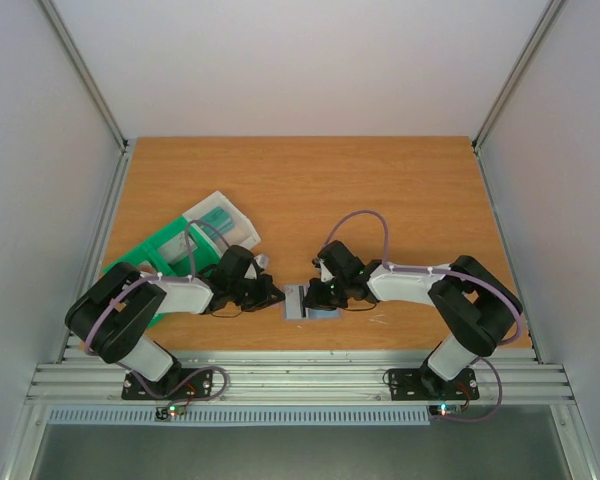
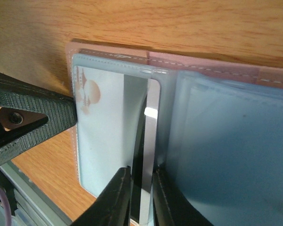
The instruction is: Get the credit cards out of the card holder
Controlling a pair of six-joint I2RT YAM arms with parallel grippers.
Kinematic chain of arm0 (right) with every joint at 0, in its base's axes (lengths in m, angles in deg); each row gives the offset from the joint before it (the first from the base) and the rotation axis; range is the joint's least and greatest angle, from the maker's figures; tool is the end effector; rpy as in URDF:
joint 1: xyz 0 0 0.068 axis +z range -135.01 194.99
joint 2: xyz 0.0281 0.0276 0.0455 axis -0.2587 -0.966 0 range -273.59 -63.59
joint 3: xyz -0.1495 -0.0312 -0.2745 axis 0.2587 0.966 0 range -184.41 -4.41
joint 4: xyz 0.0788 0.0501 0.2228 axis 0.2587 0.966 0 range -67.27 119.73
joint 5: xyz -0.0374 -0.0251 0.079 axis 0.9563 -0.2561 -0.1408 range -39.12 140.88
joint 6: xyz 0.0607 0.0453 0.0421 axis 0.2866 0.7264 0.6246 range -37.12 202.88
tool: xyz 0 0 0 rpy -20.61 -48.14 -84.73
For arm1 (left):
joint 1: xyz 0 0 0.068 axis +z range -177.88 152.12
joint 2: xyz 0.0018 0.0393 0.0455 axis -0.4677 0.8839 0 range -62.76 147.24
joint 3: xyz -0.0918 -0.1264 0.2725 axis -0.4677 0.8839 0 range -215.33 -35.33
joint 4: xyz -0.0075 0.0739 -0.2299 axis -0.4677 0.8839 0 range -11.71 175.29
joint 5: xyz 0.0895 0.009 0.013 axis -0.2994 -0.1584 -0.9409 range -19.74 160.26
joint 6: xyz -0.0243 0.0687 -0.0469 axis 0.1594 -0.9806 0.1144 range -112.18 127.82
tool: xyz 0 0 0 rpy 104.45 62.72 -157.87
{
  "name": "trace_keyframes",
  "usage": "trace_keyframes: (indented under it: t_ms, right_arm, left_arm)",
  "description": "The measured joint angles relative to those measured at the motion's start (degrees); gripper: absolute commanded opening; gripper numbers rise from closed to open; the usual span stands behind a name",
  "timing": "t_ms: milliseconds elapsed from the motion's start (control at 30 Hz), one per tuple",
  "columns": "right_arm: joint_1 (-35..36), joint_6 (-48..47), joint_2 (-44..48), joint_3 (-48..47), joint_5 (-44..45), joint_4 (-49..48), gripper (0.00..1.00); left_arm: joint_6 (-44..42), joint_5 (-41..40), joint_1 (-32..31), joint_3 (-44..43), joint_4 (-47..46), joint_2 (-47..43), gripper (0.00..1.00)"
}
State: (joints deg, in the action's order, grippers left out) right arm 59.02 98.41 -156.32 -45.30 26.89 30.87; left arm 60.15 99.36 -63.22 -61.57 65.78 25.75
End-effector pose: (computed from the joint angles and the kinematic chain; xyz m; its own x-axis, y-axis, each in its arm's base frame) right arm 0.1882 0.2253 0.1561 -0.8090 -0.4418 -0.3877 -0.5860 0.6579 0.4730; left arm 0.1907 -0.1809 0.1422 -0.9834 -0.1507 -0.1010 -0.0275 0.6740 -0.7382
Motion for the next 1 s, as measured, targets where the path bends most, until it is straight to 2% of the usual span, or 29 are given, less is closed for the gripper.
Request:
trace_keyframes:
  t_ms: [100, 300, 733, 900, 1000]
  right_arm:
    - [-0.11, 0.24, 0.00, 0.42, 0.26, -0.35, 0.02]
    - [-0.44, 0.90, 0.85, 1.84, 0.24, -1.95, 0.01]
    - [-2.99, 0.92, 3.91, 4.76, -1.57, -2.64, 0.01]
    - [-3.30, 1.29, 3.76, 5.38, -2.12, -3.98, 0.15]
    - [-4.02, 2.47, 2.99, 6.38, -3.67, -6.93, 0.18]
  left_arm:
    - [0.04, 0.00, 0.00, 0.00, -0.07, 0.04, 0.01]
    - [0.20, -0.11, 0.00, 0.02, -0.07, 0.04, 0.04]
    - [0.20, -0.26, 0.00, 0.02, -0.02, 0.04, 0.04]
    - [0.20, -0.26, 0.00, 0.02, -0.02, 0.04, 0.04]
    - [0.17, -0.28, 0.00, 0.02, -0.02, 0.04, 0.04]
